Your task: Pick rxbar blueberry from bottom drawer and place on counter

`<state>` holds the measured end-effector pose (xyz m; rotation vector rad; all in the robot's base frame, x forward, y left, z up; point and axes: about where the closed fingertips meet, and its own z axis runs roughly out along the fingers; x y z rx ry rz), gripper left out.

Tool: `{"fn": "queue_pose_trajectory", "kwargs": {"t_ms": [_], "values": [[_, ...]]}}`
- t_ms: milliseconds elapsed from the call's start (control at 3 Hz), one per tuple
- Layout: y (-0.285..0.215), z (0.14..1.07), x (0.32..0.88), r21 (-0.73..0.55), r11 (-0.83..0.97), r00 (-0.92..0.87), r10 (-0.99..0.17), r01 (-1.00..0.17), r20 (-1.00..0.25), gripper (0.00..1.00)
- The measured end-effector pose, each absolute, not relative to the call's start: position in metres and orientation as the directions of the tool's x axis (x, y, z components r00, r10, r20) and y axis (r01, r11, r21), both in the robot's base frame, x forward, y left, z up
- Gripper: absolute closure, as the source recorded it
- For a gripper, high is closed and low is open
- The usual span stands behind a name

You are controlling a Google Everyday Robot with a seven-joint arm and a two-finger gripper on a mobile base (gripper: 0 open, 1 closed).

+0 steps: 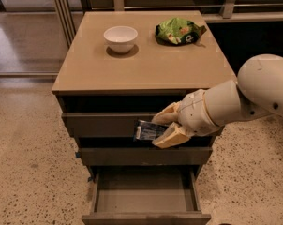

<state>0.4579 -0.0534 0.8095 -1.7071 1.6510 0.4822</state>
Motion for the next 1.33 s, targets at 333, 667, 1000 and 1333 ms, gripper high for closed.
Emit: {"fn": "queue_pose_trajectory", "kwargs": {"t_ms": [333, 667, 1000, 1333], "values": [[-0.058, 0.809, 0.465, -0.229, 0.111, 0.080, -0.721, -0.967, -0.688, 1.00], [-0.072, 0.815, 0.492, -0.239, 0.190, 0.023, -0.736, -0.952, -0.677, 1.00], [-0.088, 0.827, 0.526, -0.246, 0.253, -0.023, -0.740, -0.936, -0.672, 1.00], [-0.104, 0.845, 0.566, -0.265, 0.287, -0.039, -0.743, -0.920, -0.668, 1.00]]}}
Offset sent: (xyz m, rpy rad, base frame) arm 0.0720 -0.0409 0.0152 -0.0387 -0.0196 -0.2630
